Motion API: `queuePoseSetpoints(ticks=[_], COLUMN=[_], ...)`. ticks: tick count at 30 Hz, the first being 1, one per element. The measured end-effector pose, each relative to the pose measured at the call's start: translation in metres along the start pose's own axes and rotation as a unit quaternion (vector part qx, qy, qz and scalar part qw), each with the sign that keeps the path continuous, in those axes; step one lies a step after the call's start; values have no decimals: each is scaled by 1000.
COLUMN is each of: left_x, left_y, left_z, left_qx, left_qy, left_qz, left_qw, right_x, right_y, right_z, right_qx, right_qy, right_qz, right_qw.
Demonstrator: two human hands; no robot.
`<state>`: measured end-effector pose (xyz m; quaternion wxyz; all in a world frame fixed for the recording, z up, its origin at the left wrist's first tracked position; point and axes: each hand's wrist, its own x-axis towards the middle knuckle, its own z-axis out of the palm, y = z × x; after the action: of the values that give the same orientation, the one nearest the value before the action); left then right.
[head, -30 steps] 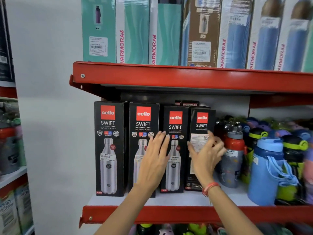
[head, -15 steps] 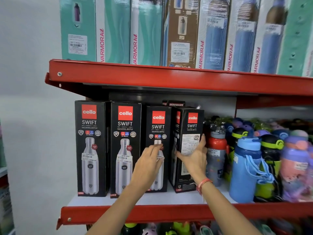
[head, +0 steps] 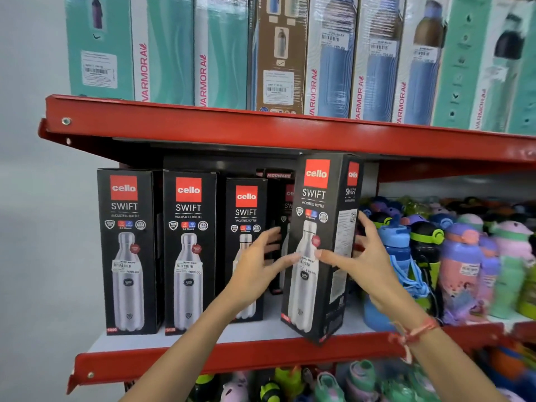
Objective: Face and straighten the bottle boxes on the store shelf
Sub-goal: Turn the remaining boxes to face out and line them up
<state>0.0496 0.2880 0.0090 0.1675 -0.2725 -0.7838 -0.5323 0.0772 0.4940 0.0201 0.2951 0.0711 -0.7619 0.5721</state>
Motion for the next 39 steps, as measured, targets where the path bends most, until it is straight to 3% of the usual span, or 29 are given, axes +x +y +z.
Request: queuePoseSetpoints(ticks=[6,14,21,34,39], left_x=[-9,1,40,49,39], left_y=[21,18,-18,-55,-50], left_z=[4,17,36,49,46], left_qx=[-78,-33,58,94,107], left_qy=[-134,-61,22,27,40], left_qz=[-19,-9,-32,-94,-79], left_qw=[988,998,998,991,990], right_x=[-14,19,50,66,57], right_y=[2,9,25,66,61], right_z=[-25,-22,-1,33,38], right_qx=[84,113,37,43,-19], right_qy=[-141,-265,-230,-221,-158], right_qz=[0,7,38,98,21], right_qw=[986,957,972,969,987])
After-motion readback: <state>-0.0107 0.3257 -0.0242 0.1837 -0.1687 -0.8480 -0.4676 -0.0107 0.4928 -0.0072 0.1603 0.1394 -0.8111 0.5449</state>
